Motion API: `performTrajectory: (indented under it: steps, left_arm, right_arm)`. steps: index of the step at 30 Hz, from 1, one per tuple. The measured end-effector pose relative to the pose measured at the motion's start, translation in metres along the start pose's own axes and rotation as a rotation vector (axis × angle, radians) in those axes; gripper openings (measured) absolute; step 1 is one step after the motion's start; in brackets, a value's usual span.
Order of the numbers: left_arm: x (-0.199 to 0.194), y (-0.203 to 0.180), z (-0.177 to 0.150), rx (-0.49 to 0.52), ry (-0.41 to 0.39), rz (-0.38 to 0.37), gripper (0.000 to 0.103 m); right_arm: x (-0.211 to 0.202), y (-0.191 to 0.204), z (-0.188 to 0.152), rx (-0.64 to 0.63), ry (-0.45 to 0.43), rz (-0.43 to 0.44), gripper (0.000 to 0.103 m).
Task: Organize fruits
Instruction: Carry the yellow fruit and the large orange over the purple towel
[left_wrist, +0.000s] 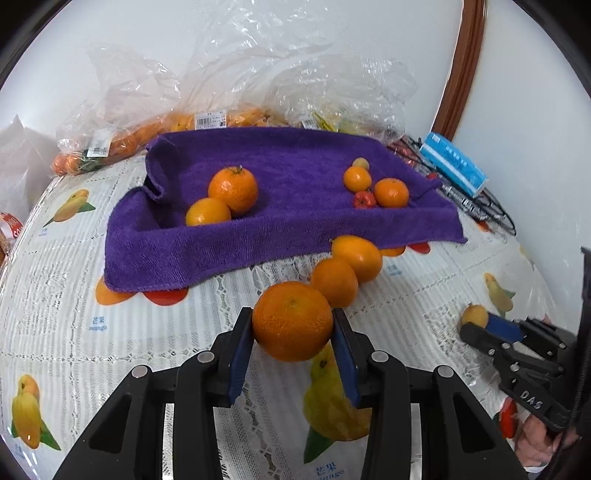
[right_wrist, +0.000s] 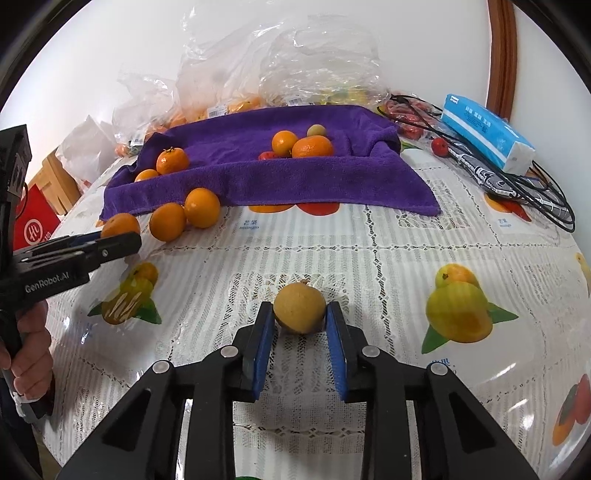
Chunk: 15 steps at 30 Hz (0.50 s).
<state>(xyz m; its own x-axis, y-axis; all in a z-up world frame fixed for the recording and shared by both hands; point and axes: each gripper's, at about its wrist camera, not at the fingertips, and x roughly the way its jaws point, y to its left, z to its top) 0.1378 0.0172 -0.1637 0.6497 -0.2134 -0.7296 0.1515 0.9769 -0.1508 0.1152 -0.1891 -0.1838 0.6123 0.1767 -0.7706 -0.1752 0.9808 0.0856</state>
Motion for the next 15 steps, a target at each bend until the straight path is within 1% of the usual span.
performTrajectory:
  steps: [4, 6, 11, 15]
  left_arm:
    - [-0.009, 0.002, 0.006, -0.004, -0.023, 0.002, 0.039]
    - [-0.011, 0.004, 0.01, -0.014, -0.034, 0.007, 0.039]
    - [-0.018, 0.018, 0.032, -0.09, -0.092, 0.013, 0.039]
    - [-0.016, 0.022, 0.057, -0.104, -0.123, 0.028, 0.039]
  right_arm:
    - [-0.002, -0.001, 0.004, 0.002, -0.008, 0.002, 0.028]
    - [-0.005, -0.003, 0.011, 0.006, -0.027, 0.004, 0.028]
    - [-0.011, -0.004, 0.042, 0.001, -0.091, 0.003, 0.028]
    - [-0.013, -0.005, 0.076, -0.007, -0.142, -0.012, 0.028]
